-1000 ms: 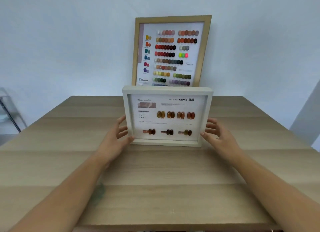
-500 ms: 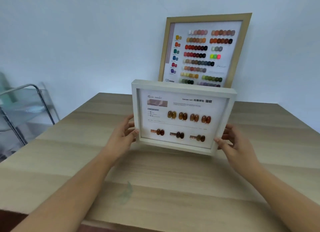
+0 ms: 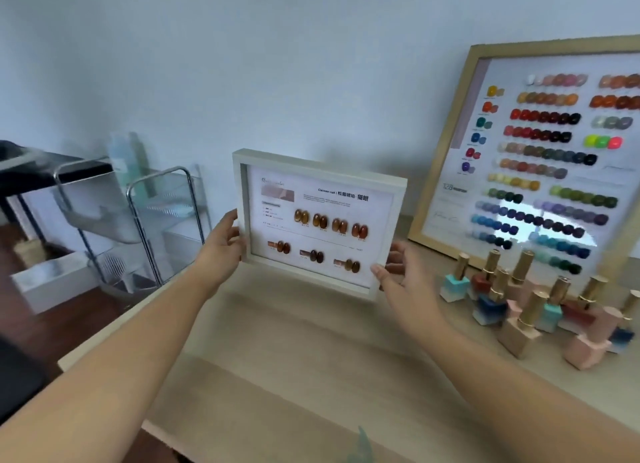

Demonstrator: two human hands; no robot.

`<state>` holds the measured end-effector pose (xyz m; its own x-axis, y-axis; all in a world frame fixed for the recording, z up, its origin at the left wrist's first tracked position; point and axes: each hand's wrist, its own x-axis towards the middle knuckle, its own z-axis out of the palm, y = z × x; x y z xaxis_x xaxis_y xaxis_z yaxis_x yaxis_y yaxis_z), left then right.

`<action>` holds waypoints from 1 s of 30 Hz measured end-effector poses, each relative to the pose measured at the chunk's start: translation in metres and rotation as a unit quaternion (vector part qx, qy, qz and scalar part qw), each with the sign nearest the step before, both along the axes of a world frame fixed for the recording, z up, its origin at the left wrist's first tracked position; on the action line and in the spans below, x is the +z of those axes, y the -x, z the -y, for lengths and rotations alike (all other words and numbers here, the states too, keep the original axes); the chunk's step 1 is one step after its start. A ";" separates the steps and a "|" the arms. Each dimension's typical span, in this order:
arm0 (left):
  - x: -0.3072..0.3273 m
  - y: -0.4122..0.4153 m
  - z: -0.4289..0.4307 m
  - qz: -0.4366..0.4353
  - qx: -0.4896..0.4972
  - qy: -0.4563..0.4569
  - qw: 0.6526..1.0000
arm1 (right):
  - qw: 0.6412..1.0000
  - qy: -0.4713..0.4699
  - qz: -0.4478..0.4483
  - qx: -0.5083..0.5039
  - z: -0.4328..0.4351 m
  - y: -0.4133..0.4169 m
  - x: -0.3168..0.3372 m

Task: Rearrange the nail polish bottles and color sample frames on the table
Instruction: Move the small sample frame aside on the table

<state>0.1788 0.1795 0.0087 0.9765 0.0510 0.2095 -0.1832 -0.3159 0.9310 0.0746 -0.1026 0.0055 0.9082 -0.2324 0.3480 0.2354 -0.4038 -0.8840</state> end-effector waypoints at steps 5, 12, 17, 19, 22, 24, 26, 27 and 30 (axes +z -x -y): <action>0.001 -0.052 0.001 -0.025 -0.014 -0.014 0.999 | 1.000 -0.011 0.000 -0.025 -0.004 -0.053 -0.012; -0.018 -0.082 0.006 -0.029 -0.014 -0.001 0.999 | 0.999 0.005 -0.001 -0.032 -0.004 -0.087 -0.022; -0.027 -0.089 0.008 -0.021 -0.002 0.008 1.000 | 0.999 0.017 0.017 -0.032 -0.006 -0.086 -0.028; -0.027 -0.087 0.009 -0.016 -0.001 0.008 1.000 | 0.999 0.020 0.009 -0.026 -0.006 -0.082 -0.028; -0.017 -0.075 0.012 -0.016 0.005 0.046 0.999 | 0.999 0.037 -0.011 -0.022 -0.005 -0.072 -0.021; -0.006 -0.060 0.014 -0.006 0.012 0.068 0.998 | 0.999 0.043 -0.008 -0.024 -0.001 -0.060 -0.013; 0.005 -0.040 0.020 0.023 0.045 0.077 0.996 | 0.999 0.040 0.013 -0.017 0.004 -0.039 -0.005; 0.009 -0.029 0.025 0.053 0.073 0.076 0.993 | 0.999 0.041 0.027 -0.012 0.008 -0.025 0.000; 0.020 0.015 0.051 0.139 0.131 0.078 0.979 | 0.995 0.070 0.074 -0.020 0.024 0.024 0.009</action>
<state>0.1634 0.1289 0.0288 0.8326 0.3442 0.4340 -0.3673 -0.2433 0.8977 0.0502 -0.1266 0.0140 0.8355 -0.2067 0.5092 0.3405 -0.5326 -0.7748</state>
